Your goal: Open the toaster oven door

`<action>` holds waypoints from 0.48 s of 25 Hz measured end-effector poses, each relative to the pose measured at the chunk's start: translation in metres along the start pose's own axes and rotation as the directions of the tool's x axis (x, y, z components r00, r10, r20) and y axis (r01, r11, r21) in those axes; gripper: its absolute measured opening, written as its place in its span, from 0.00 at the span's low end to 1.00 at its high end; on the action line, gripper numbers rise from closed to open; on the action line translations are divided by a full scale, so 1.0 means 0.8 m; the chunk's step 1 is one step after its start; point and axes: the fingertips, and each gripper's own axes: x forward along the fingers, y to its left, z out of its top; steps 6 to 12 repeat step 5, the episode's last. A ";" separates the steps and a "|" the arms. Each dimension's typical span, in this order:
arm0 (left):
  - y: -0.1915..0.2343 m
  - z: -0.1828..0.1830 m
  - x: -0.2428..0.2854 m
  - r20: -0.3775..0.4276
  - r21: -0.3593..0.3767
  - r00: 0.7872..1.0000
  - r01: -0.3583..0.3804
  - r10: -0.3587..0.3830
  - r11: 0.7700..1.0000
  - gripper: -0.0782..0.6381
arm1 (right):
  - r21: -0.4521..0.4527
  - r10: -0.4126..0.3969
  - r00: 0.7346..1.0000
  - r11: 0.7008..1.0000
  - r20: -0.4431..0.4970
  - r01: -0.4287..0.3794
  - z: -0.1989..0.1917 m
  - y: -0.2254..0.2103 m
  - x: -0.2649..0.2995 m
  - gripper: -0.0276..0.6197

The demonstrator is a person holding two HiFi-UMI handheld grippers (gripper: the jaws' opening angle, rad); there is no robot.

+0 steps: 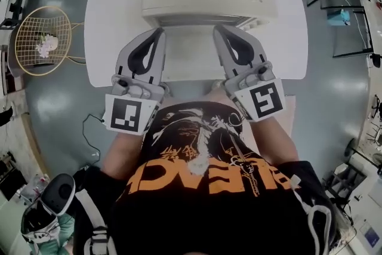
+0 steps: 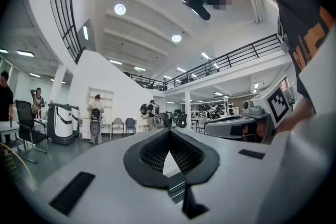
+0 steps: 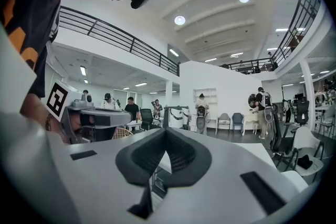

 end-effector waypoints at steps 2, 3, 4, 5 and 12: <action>0.000 0.000 0.002 0.005 0.013 1.000 -0.023 0.023 1.000 0.14 | -0.009 0.028 1.000 1.000 -0.005 -0.028 -0.001 -0.004 -0.001 0.06; -0.002 -0.001 0.004 0.005 0.014 1.000 -0.031 0.031 0.999 0.14 | -0.015 0.040 0.999 0.999 -0.005 -0.040 -0.002 -0.006 -0.003 0.06; -0.004 -0.003 0.007 0.005 0.014 0.999 -0.036 0.036 0.999 0.14 | -0.022 0.050 0.999 0.998 -0.005 -0.050 -0.004 -0.009 -0.004 0.06; -0.007 -0.005 0.009 0.004 0.013 0.999 -0.041 0.041 0.999 0.14 | -0.030 0.060 0.998 0.998 -0.004 -0.060 -0.006 -0.011 -0.006 0.06; -0.007 -0.005 0.009 0.004 0.013 0.999 -0.041 0.041 0.999 0.14 | -0.030 0.060 0.998 0.998 -0.004 -0.060 -0.006 -0.011 -0.006 0.06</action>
